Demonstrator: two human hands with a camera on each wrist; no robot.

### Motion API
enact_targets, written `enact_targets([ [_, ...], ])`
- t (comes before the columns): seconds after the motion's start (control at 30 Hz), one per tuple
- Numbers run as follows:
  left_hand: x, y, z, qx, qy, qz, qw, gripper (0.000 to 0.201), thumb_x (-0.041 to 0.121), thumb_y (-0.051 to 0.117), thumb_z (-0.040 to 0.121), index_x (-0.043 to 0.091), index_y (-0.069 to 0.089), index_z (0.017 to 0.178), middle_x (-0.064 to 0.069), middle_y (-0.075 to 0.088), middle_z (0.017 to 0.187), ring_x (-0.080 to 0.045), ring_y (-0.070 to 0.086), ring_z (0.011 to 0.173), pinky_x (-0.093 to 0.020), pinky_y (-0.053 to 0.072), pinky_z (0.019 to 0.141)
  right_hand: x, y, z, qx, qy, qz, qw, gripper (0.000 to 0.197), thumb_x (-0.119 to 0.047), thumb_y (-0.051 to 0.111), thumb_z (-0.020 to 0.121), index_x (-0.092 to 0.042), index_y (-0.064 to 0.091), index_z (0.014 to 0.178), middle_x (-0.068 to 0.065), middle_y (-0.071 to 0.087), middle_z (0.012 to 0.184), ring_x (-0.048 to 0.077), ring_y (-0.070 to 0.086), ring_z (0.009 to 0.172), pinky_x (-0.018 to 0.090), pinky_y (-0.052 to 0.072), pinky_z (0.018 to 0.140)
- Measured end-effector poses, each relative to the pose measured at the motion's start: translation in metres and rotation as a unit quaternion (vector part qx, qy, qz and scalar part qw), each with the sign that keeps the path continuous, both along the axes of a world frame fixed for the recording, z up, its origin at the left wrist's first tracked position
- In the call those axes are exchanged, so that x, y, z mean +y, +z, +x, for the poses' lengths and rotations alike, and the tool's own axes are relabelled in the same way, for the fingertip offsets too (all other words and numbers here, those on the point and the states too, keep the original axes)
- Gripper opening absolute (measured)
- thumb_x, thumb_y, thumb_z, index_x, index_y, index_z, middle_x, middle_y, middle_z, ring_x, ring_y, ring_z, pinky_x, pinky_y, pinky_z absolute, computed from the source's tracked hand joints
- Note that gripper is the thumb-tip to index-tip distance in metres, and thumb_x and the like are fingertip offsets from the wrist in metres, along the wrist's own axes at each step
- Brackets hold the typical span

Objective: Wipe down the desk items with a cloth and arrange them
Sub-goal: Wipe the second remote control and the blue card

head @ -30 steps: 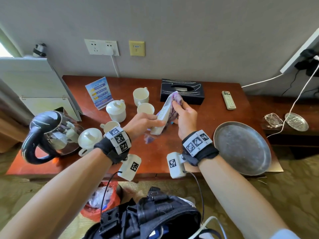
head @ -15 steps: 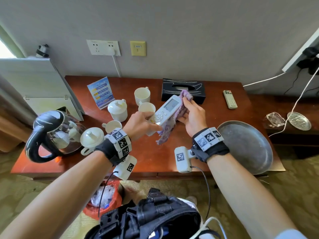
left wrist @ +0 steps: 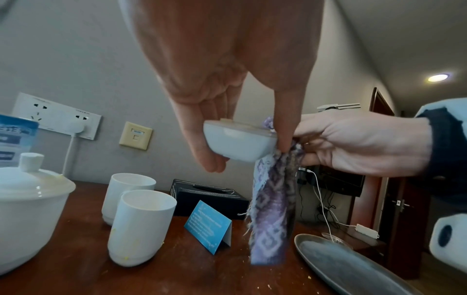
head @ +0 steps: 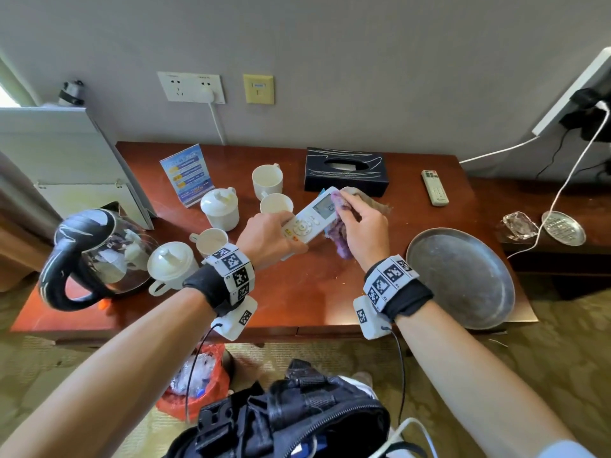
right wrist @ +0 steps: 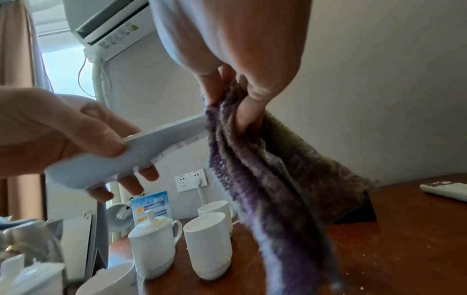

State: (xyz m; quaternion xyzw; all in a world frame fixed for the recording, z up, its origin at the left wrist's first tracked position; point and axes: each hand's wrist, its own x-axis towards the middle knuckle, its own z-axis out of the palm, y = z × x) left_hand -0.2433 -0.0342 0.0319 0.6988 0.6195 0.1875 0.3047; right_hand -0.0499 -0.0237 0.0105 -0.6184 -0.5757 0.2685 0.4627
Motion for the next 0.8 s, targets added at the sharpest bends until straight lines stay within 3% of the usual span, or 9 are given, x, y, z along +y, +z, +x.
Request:
enact_targets([
  [0.1,-0.003,-0.003,0.002,0.028,0.001,0.003,1.0,0.055,0.034,0.082,0.079,0.017,0.062,0.127,-0.004,0.069,0.12,-0.013,0.062,0.091,-0.015,0.043,0.06,-0.006,-0.008,0.002,-0.085,0.012,0.024,0.996,0.029,-0.026,0.06,0.098,-0.019,0.069,0.125,0.002,0.072,0.117,0.017,0.066,0.103,0.03,0.052,0.092],
  [0.2,-0.007,-0.006,0.003,0.055,0.002,0.005,0.998,0.057,0.037,0.08,0.079,0.018,0.061,0.129,-0.005,0.07,0.118,-0.02,0.067,0.102,-0.023,0.049,0.072,-0.013,-0.017,0.003,-0.148,0.039,0.043,0.987,0.028,-0.021,0.061,0.098,-0.015,0.07,0.123,0.004,0.07,0.119,0.025,0.066,0.105,0.033,0.052,0.087],
  [0.3,-0.009,-0.006,0.004,0.079,0.001,0.015,0.997,0.058,0.039,0.077,0.081,0.019,0.058,0.132,-0.004,0.069,0.117,-0.023,0.067,0.102,-0.028,0.053,0.076,-0.014,-0.019,0.005,-0.231,0.071,0.07,0.968,0.027,-0.016,0.061,0.097,-0.012,0.071,0.122,0.005,0.066,0.12,0.026,0.064,0.109,0.036,0.051,0.083],
  [0.4,-0.009,-0.006,0.009,0.11,-0.026,0.03,0.993,0.056,0.04,0.073,0.084,0.019,0.057,0.133,-0.005,0.068,0.117,-0.025,0.067,0.103,-0.031,0.055,0.078,0.0,-0.01,0.007,-0.226,0.051,0.04,0.972,0.027,-0.023,0.056,0.101,-0.015,0.07,0.122,0.003,0.065,0.117,0.026,0.062,0.106,0.03,0.043,0.078],
  [0.47,-0.01,-0.007,0.013,0.122,-0.036,0.041,0.991,0.057,0.041,0.072,0.085,0.018,0.055,0.135,-0.005,0.068,0.119,-0.026,0.066,0.106,-0.033,0.055,0.083,0.009,-0.005,0.008,-0.198,0.024,0.006,0.98,0.03,-0.028,0.052,0.102,-0.019,0.069,0.125,0.001,0.067,0.119,0.026,0.061,0.107,0.027,0.04,0.082],
  [0.53,-0.009,-0.007,0.013,0.126,-0.035,0.047,0.99,0.059,0.042,0.072,0.086,0.018,0.054,0.137,-0.006,0.068,0.121,-0.027,0.066,0.108,-0.034,0.055,0.085,0.006,-0.003,0.006,-0.201,0.027,0.017,0.979,0.029,-0.03,0.052,0.102,-0.021,0.07,0.123,0.001,0.067,0.117,0.025,0.062,0.106,0.03,0.046,0.086],
  [0.63,-0.005,-0.006,0.01,0.15,-0.034,0.054,0.987,0.059,0.041,0.071,0.085,0.02,0.054,0.137,-0.007,0.069,0.118,-0.028,0.067,0.105,-0.035,0.056,0.084,-0.012,-0.011,0.004,-0.231,0.063,0.048,0.97,0.025,-0.031,0.055,0.101,-0.024,0.072,0.117,0.0,0.064,0.111,0.021,0.062,0.096,0.037,0.054,0.074],
  [0.7,-0.004,-0.005,0.008,0.161,-0.032,0.05,0.985,0.058,0.041,0.071,0.084,0.023,0.055,0.137,-0.006,0.07,0.116,-0.028,0.067,0.102,-0.035,0.056,0.083,-0.024,-0.02,0.006,-0.234,0.074,0.04,0.969,0.024,-0.034,0.054,0.101,-0.03,0.071,0.118,-0.003,0.063,0.118,0.021,0.065,0.093,0.039,0.057,0.07],
  [0.8,-0.007,-0.008,0.01,0.177,-0.038,0.048,0.982,0.055,0.044,0.07,0.084,0.026,0.056,0.134,-0.003,0.07,0.111,-0.027,0.067,0.099,-0.032,0.051,0.078,-0.03,-0.025,0.007,-0.221,0.064,0.008,0.973,0.026,-0.031,0.056,0.099,-0.031,0.07,0.121,-0.003,0.057,0.138,0.023,0.067,0.099,0.036,0.056,0.08],
])
